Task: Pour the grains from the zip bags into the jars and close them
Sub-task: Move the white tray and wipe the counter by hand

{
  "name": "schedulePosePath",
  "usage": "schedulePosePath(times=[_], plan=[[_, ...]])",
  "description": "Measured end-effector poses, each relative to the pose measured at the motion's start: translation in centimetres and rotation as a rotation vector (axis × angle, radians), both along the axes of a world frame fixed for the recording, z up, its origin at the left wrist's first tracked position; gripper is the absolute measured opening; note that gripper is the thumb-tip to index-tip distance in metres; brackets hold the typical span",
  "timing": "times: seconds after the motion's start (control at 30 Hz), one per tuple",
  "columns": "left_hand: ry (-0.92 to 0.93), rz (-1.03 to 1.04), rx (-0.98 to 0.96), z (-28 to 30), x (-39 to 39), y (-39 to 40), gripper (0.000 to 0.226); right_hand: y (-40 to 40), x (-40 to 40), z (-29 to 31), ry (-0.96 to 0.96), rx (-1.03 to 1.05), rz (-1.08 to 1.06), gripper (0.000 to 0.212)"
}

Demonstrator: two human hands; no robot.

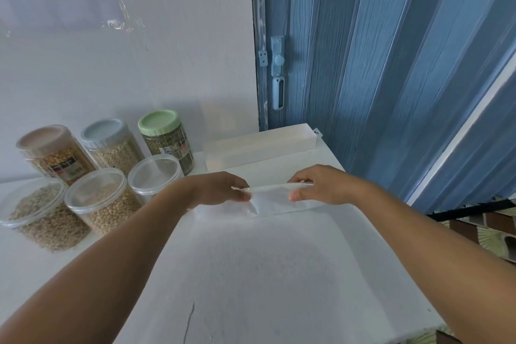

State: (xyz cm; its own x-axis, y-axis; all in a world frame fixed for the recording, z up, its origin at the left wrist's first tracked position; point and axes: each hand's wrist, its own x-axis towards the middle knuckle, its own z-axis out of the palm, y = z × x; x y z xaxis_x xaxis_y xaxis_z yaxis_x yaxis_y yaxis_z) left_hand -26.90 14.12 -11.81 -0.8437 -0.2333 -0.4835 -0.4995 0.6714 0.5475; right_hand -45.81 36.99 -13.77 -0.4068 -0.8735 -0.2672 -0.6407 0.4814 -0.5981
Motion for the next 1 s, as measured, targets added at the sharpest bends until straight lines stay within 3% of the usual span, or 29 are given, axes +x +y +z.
schedulePosePath(times=[0.07, 0.2, 0.27, 0.43, 0.6, 0.73, 0.83, 0.9, 1.0], plan=[[0.062, 0.031, -0.026, 0.3, 0.1, 0.0, 0.042, -0.2, -0.3, -0.1, -0.047, -0.02, -0.038, 0.033], [0.307, 0.046, -0.171, 0.9, 1.2, 0.8, 0.083, -0.4, -0.4, 0.1, -0.068, 0.002, -0.069, 0.071], [0.397, 0.003, -0.264, 0.6, 1.5, 1.3, 0.093, -0.5, -0.6, -0.2, -0.071, 0.024, -0.067, 0.081], [0.396, 0.007, -0.3, -0.6, 1.2, 1.6, 0.081, -0.9, -0.8, -0.6, -0.046, 0.075, -0.086, 0.097], [0.303, 0.058, -0.211, -1.6, -0.1, 0.8, 0.078, -0.9, -0.2, -0.4, 0.058, 0.005, -0.164, 0.112], [0.265, 0.077, -0.166, -1.9, -0.9, 0.2, 0.079, -0.3, 1.4, -0.2, 0.502, -0.047, -0.102, 0.103], [0.269, 0.07, -0.176, -2.1, -1.0, -0.1, 0.077, -0.2, 1.7, -2.3, 0.924, -0.23, 0.107, 0.075], [0.272, 0.06, -0.213, -2.3, -1.1, -0.1, 0.073, -0.2, 1.9, -3.6, 0.899, -0.197, 0.246, 0.055], [0.307, 0.031, -0.368, -2.7, -0.8, 0.6, 0.065, 0.6, 2.5, -5.5, 0.653, 0.028, 0.235, 0.052]])
